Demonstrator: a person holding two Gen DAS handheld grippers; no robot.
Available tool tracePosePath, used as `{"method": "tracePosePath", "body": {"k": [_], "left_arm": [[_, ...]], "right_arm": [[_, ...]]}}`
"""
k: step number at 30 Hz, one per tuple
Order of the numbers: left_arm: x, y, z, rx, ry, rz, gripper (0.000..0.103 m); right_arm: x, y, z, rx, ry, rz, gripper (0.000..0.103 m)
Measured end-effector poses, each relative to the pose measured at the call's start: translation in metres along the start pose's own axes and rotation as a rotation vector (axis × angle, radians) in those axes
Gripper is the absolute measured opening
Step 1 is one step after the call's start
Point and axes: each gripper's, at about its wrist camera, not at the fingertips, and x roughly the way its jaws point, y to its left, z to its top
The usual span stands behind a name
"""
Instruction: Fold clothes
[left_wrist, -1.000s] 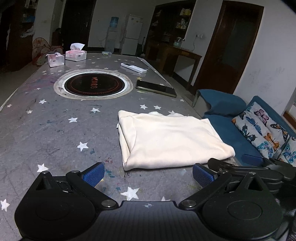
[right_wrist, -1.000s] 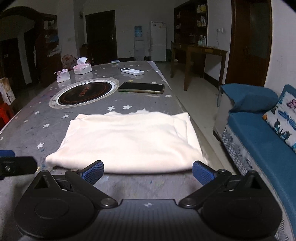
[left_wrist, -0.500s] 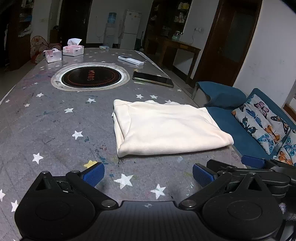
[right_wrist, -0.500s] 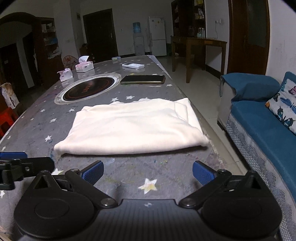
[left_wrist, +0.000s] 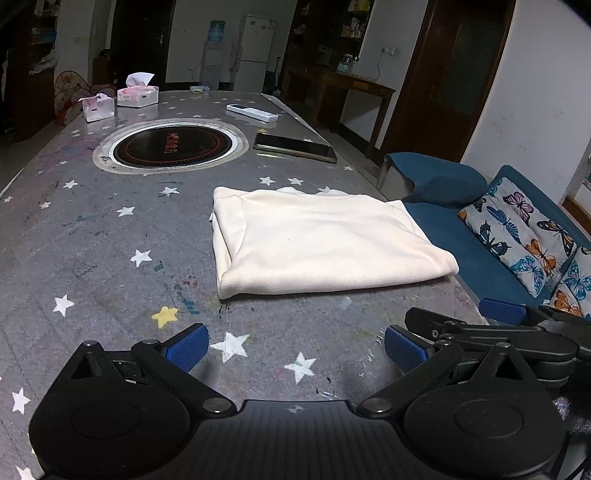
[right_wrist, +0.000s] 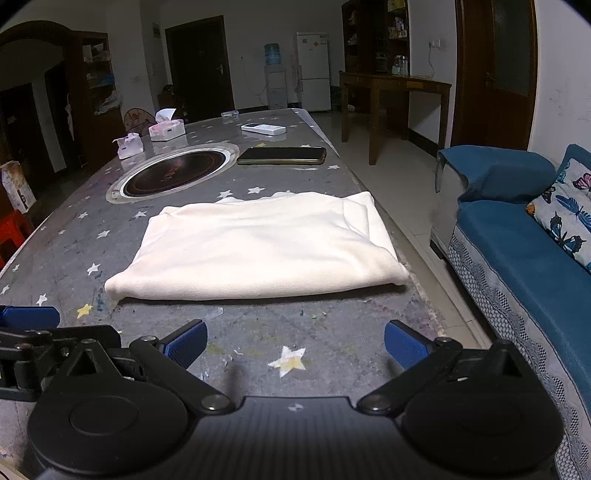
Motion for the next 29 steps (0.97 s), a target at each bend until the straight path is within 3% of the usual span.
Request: {"method": "tracePosePath", "body": {"k": [29], "left_arm": [[0.0023, -0.0011, -0.0006, -0.012, 0.015, 0.003, 0.103]], "right_arm": [[-0.0012, 0.0034, -0.0011, -0.001, 0.001, 0.011, 0.103]]}}
